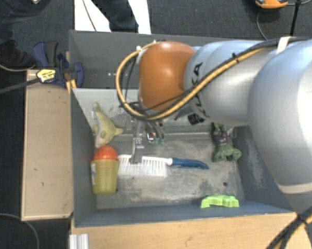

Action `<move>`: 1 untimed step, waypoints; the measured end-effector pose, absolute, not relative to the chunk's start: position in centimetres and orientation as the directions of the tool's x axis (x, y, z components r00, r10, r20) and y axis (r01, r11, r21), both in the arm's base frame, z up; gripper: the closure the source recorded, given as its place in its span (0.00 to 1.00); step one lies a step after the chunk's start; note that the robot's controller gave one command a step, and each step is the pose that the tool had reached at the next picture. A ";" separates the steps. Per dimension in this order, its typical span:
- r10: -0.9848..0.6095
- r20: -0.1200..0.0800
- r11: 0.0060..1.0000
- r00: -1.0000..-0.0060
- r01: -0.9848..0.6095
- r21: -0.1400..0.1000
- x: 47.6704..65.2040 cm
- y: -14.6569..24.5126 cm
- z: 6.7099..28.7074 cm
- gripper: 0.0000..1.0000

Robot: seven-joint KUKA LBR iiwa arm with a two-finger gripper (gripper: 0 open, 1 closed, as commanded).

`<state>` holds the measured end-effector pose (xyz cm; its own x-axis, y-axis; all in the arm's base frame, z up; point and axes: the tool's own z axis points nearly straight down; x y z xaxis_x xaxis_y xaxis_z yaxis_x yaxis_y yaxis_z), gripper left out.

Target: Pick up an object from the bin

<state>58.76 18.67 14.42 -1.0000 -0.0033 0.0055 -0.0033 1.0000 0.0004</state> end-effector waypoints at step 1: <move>0.001 -0.002 1.000 -1.000 0.001 0.002 59.0 18.6 14.9 0.00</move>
Offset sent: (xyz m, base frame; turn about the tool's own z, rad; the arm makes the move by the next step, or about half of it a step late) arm -0.0365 0.0464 -0.0742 -0.1391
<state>58.96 18.58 14.92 -1.0000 0.0009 -0.0024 0.0009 1.0000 0.0020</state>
